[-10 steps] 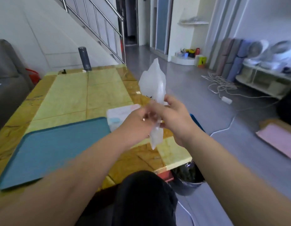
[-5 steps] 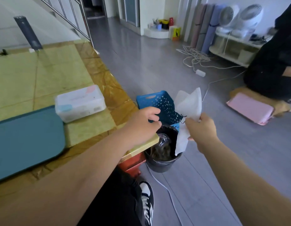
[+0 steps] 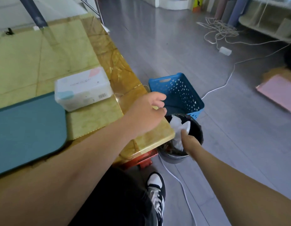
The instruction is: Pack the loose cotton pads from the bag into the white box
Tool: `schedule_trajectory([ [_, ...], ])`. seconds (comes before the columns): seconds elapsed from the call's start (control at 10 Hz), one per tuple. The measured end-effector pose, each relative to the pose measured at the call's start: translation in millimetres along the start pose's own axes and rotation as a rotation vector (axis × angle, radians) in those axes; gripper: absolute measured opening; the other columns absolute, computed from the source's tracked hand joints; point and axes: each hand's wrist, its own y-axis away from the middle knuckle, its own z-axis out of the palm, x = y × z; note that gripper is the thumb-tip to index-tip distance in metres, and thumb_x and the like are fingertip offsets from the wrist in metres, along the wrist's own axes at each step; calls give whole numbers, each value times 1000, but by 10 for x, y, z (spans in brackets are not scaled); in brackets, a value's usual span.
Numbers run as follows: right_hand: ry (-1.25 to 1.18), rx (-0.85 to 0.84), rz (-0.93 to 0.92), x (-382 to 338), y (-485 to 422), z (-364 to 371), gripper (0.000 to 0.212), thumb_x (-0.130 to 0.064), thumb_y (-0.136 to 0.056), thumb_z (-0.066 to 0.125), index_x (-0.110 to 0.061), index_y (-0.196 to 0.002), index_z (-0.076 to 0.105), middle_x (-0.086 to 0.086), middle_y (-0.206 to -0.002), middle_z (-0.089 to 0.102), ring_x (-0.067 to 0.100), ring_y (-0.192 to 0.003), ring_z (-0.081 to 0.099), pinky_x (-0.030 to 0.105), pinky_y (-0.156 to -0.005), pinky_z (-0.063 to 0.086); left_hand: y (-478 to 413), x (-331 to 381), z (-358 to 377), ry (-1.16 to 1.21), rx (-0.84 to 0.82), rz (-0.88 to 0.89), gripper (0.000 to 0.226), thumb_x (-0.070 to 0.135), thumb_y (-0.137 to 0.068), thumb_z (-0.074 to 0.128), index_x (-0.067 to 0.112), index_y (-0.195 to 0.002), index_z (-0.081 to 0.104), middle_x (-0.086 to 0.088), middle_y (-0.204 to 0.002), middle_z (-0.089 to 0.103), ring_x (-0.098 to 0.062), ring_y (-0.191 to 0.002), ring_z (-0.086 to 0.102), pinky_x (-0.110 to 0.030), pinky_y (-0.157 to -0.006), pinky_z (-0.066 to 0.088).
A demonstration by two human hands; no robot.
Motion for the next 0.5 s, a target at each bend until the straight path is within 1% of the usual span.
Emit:
schedule_trajectory([
  [0.1, 240, -2, -32, -90, -152, 15, 45, -23, -109, 36, -2, -147, 47, 19, -148, 52, 40, -136, 50, 49, -114, 38, -21, -23, -34, 4, -3, 3, 44, 25, -99, 64, 33, -141, 57, 15, -126, 66, -2, -100, 68, -27, -79, 63],
  [0.2, 431, 191, -127, -94, -293, -45, 43, -31, -90, 60, -10, -127, 60, 17, -124, 66, 38, -111, 63, 42, -83, 55, 10, -40, -97, -1, -6, 8, 43, 26, -99, 64, 33, -141, 58, 15, -126, 66, -4, -102, 67, -28, -82, 62],
  [0.3, 390, 229, -199, -300, -125, -168, 51, -23, -81, 74, -13, -127, 53, 12, -110, 66, 35, -96, 65, 33, -67, 49, 100, -37, -211, 9, -2, 7, 42, 26, -99, 63, 31, -140, 58, 13, -127, 65, -5, -102, 67, -32, -84, 62],
  [0.4, 364, 180, -197, -503, 38, -301, 52, -11, -76, 73, -11, -121, 47, 11, -95, 59, 33, -82, 65, 36, -64, 55, 206, -47, -353, 37, 8, -5, 43, 23, -99, 63, 29, -141, 57, 11, -128, 65, -6, -98, 69, -33, -81, 64],
  [0.5, 362, 246, -296, -683, 332, -450, 41, -14, -83, 62, -12, -121, 49, 8, -95, 57, 35, -91, 63, 37, -72, 51, 372, -21, -537, 54, 41, 23, 42, 23, -99, 63, 30, -141, 58, 11, -128, 65, -7, -94, 71, -30, -76, 63],
])
